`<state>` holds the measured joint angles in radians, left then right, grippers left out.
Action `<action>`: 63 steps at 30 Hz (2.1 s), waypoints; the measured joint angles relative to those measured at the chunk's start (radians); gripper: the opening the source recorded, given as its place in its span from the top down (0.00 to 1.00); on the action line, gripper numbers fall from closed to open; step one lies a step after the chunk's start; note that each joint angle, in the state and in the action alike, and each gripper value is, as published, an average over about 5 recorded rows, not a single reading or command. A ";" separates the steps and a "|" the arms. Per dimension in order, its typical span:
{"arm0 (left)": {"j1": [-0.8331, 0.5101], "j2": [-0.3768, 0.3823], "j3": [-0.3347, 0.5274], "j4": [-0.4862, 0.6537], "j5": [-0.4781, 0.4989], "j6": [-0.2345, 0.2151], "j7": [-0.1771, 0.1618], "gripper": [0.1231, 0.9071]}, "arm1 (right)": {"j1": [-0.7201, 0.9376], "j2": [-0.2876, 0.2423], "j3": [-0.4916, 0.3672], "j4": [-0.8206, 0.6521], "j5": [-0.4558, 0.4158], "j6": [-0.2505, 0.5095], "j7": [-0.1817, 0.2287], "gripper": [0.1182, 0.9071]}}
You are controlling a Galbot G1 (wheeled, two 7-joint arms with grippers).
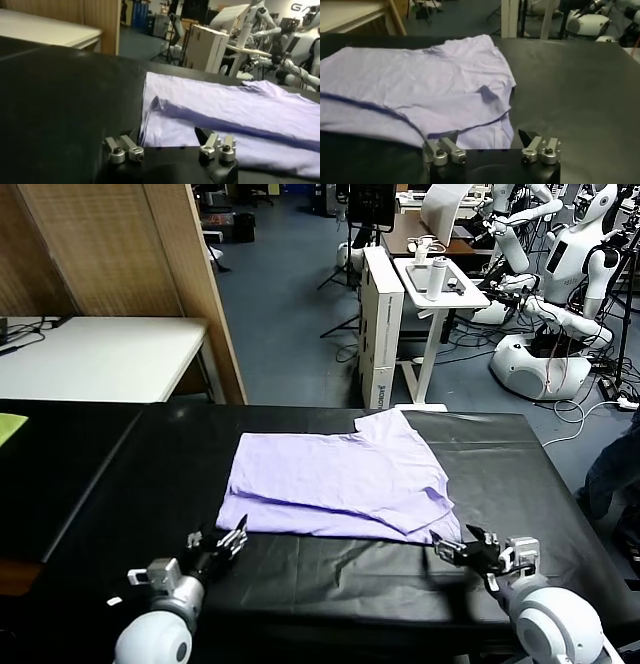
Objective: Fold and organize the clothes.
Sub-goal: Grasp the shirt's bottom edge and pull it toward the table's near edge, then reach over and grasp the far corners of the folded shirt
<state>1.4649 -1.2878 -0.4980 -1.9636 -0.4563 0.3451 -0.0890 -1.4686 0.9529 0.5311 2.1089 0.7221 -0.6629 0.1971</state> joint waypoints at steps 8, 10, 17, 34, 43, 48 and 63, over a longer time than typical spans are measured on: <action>0.003 0.004 0.003 0.005 0.005 0.000 0.000 0.71 | -0.014 0.001 0.004 0.014 0.004 -0.010 0.015 0.95; 0.008 0.005 0.002 0.001 0.011 0.000 -0.001 0.85 | -0.025 0.004 0.012 0.027 0.005 -0.029 0.028 0.97; 0.051 0.017 -0.019 -0.045 0.023 0.005 -0.011 0.94 | -0.100 0.023 0.058 0.116 -0.003 -0.073 0.076 0.97; 0.254 0.049 -0.103 -0.190 0.014 0.015 -0.022 0.94 | -0.264 0.026 0.099 0.242 -0.020 -0.074 0.102 0.94; 0.281 0.045 -0.133 -0.214 -0.040 0.067 -0.095 0.68 | -0.305 0.028 0.097 0.284 -0.015 -0.074 0.099 0.30; 0.298 0.039 -0.144 -0.243 -0.050 0.105 -0.124 0.34 | -0.306 0.027 0.112 0.320 0.039 -0.074 0.101 0.03; 0.194 0.072 -0.175 -0.273 -0.108 0.192 -0.096 0.00 | 0.069 -0.081 0.047 0.120 0.175 -0.073 0.091 0.00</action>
<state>1.6585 -1.2154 -0.6734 -2.2368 -0.5638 0.5373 -0.1849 -1.3998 0.8719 0.5781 2.2289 0.8969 -0.7364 0.2881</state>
